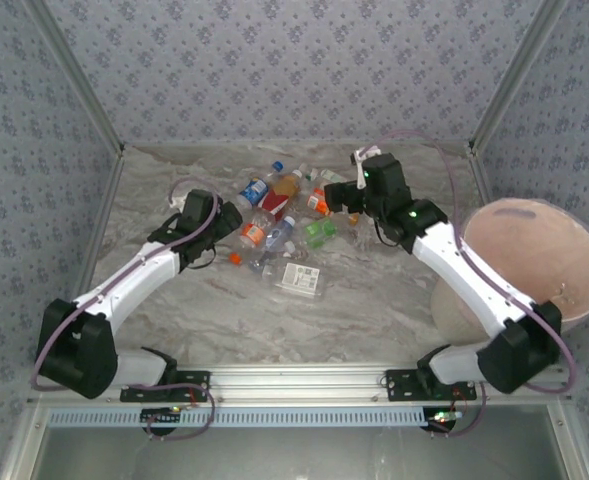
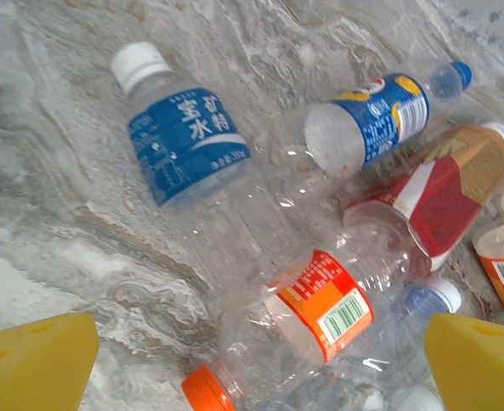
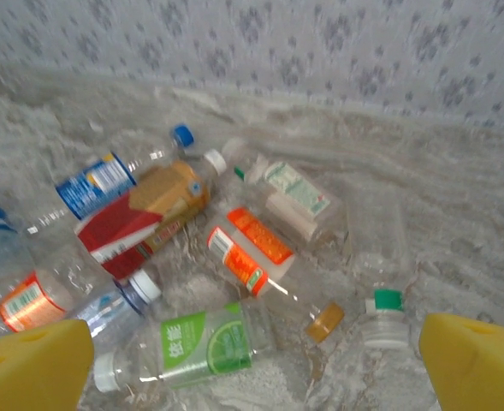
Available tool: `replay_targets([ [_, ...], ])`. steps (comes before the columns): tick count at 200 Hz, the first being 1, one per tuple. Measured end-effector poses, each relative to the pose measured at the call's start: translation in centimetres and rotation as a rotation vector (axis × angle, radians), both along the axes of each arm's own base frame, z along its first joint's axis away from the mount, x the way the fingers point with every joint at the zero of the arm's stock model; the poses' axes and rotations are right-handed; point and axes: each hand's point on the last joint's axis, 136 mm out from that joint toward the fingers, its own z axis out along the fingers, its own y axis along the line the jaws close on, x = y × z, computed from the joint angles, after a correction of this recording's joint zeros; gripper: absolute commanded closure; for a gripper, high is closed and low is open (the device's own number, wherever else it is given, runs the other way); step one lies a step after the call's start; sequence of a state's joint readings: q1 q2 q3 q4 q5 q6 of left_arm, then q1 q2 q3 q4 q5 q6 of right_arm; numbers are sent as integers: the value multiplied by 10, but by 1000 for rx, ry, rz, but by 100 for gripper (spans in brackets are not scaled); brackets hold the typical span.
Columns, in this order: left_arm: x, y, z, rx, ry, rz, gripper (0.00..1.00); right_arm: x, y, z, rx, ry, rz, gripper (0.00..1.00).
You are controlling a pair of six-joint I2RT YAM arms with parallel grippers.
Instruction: Put the plastic bottles in the bin
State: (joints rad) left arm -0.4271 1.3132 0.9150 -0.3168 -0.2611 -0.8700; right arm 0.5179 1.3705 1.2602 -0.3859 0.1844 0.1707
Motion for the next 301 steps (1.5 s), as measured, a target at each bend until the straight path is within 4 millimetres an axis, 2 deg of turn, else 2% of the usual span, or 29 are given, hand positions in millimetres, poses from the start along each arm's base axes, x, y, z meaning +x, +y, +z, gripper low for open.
replay_targets([
  [30, -2, 9, 4, 27, -10, 33, 2, 21, 3, -42, -58, 124, -32, 0],
  [59, -6, 13, 1, 36, -3, 41, 2, 37, -24, -78, -62, 239, -122, 0],
  [86, -10, 21, -7, 33, 12, 59, 2, 51, -45, -95, -62, 308, -187, 0],
  [128, -19, 33, -21, -8, 28, 90, 2, 74, -47, -120, -109, 377, -243, 0],
  [145, -21, 33, -22, -20, 26, 89, 2, 81, -53, -135, -114, 411, -267, 1],
  [177, -22, 36, -13, -40, -8, 98, 2, 92, -76, -163, -107, 487, -321, 5],
  [211, -24, 41, -13, -47, -13, 115, 2, 108, -90, -177, -103, 511, -360, 17],
  [266, -24, 44, -15, -45, -9, 122, 2, 147, -85, -187, -65, 498, -247, 10],
  [282, -24, 46, -16, -44, -6, 130, 2, 162, -84, -189, -63, 489, -222, 11],
  [301, -24, 49, -17, -48, -5, 143, 2, 171, -84, -194, -75, 492, -207, 16],
])
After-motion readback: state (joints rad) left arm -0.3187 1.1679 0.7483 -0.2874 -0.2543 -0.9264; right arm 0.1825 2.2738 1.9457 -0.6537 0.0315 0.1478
